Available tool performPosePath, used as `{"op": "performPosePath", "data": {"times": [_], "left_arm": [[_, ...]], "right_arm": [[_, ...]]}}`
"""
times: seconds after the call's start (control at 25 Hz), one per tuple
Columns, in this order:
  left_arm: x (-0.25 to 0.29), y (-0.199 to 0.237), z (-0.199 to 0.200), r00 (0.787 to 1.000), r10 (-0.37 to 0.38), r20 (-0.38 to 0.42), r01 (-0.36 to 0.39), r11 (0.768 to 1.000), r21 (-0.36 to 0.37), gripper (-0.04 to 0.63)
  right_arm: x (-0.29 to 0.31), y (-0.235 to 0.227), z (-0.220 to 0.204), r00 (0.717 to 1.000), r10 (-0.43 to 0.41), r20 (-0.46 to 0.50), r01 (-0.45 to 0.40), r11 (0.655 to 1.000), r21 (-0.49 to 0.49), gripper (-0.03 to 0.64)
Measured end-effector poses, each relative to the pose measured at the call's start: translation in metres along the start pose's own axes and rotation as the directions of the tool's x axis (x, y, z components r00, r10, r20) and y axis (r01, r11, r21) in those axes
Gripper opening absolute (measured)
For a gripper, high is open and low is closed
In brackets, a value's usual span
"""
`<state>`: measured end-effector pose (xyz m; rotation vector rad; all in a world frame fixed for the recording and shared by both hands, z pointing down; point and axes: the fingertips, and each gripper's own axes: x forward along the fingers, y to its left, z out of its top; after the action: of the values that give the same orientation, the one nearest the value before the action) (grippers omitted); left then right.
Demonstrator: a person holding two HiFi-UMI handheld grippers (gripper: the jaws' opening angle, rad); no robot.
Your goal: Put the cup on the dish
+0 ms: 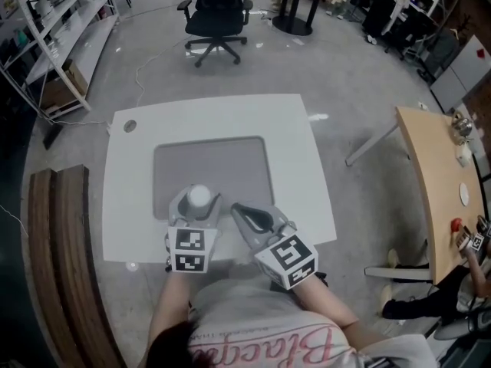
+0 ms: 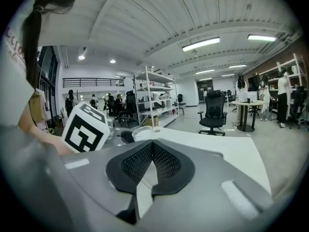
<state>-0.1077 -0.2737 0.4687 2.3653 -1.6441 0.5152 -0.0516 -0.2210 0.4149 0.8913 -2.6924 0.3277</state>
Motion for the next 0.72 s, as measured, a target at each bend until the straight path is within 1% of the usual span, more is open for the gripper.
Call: {"op": "performPosePath", "data": {"times": [0.16, 0.32, 0.52, 0.72], "left_arm": [[0.027, 0.007, -0.019, 0.999, 0.001, -0.033, -0.002, 1.000, -0.020, 0.256], [0.049, 0.012, -0.029, 0.999, 0.014, -0.044, -0.015, 1.000, -0.024, 0.256], [0.071, 0.021, -0.042, 0.996, 0.037, -0.081, -0.039, 0.999, -0.020, 0.256], [0.091, 0.020, -0.060, 0.989, 0.035, -0.142, -0.037, 0.999, -0.008, 0.256]], "right_arm": [[0.003, -0.006, -0.001, 1.000, 0.011, -0.012, -0.011, 1.000, 0.005, 0.002], [0.007, -0.012, -0.003, 0.999, 0.012, -0.031, -0.011, 1.000, 0.001, 0.002], [0.015, -0.017, 0.000, 0.999, 0.018, -0.044, -0.018, 1.000, -0.009, 0.002], [0.017, -0.023, 0.001, 0.999, 0.024, -0.047, -0.025, 1.000, -0.015, 0.002]]}}
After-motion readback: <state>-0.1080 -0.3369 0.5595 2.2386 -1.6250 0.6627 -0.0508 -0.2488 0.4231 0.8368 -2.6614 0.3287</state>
